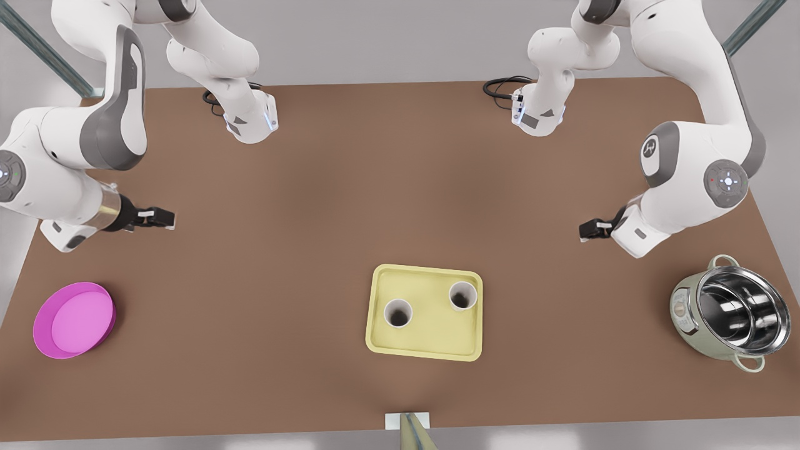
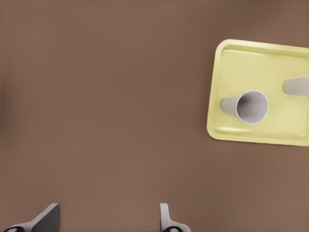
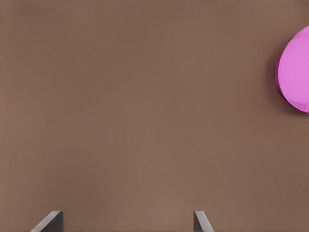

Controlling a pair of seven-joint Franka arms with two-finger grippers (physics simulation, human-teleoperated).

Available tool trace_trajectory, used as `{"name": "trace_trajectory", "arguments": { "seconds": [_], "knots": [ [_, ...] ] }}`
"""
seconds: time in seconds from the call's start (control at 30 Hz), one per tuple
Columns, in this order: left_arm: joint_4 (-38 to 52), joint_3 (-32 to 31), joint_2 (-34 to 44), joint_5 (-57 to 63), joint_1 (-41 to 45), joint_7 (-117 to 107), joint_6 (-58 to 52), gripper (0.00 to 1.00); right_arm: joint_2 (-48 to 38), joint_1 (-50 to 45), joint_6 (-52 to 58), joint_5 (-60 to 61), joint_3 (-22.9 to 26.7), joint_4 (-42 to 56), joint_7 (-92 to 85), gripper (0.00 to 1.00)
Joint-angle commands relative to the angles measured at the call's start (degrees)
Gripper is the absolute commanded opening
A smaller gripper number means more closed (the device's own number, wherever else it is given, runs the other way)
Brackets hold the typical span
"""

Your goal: Use the left arm to pick up the white IKEA cup from the tray and place it on the middle-left position; use the right arm to pick up the white IKEA cup from the tray and place it on the middle-right position

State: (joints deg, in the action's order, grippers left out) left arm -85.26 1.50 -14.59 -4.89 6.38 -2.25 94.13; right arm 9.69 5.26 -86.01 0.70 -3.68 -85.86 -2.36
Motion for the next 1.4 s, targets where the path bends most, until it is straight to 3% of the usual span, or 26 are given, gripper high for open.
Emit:
{"name": "trace_trajectory", "arguments": {
  "seconds": [0.0, 0.1, 0.13, 0.3, 0.37, 0.43, 0.6, 0.8, 1.1, 1.37],
  "knots": [
    [0.0, 0.0, 0.1, -0.3, 0.0, 0.9, 3.3, 1.0, 0.1, 0.0, -5.0, 0.0, 0.0, 0.0, -0.8, 1.0],
    [0.0, 0.0, 0.0, 0.2, 0.1, 1.0, 2.7, 1.0, 2.4, -1.2, -6.5, 0.1, -0.4, 0.1, -0.6, 1.0],
    [-0.1, 0.0, 0.5, 0.3, 0.1, 0.8, 2.5, 1.0, 4.6, -5.9, -7.6, 0.0, -0.4, 0.1, -0.1, 1.0],
    [-0.5, 0.1, 0.6, 0.4, 0.1, 0.9, 2.6, 1.0, 15.9, -23.1, -22.1, 0.2, -0.4, 0.6, 28.8, 1.0],
    [-0.5, 0.1, 0.6, 0.4, 0.1, 0.9, 2.5, 1.0, 23.7, -27.6, -25.0, 0.1, -0.4, 7.6, 35.7, 1.0],
    [-0.5, 0.0, 0.6, 0.5, 0.1, 1.0, 2.5, 1.0, 30.4, -28.9, -31.2, 0.2, -0.4, 12.9, 40.0, 1.0],
    [-0.7, -0.1, 0.8, 2.6, 0.7, 0.6, 2.7, 1.0, 32.4, -32.2, -41.5, -0.1, -0.1, 13.0, 44.9, 1.0],
    [-0.8, 0.0, 0.5, 2.9, 0.7, 0.6, 3.1, 1.0, 42.6, -34.2, -54.5, -0.1, -0.4, 22.4, 44.1, 1.0],
    [0.2, -0.4, 4.3, 3.0, 2.2, -1.0, -0.5, 1.0, 47.1, -35.1, -57.9, 0.0, -0.4, 24.8, 44.2, 1.0],
    [0.0, -0.7, 1.3, 3.0, 3.6, -1.5, 1.6, 1.0, 47.5, -35.2, -56.3, 0.5, -1.2, 23.5, 44.3, 1.0]
  ]
}}
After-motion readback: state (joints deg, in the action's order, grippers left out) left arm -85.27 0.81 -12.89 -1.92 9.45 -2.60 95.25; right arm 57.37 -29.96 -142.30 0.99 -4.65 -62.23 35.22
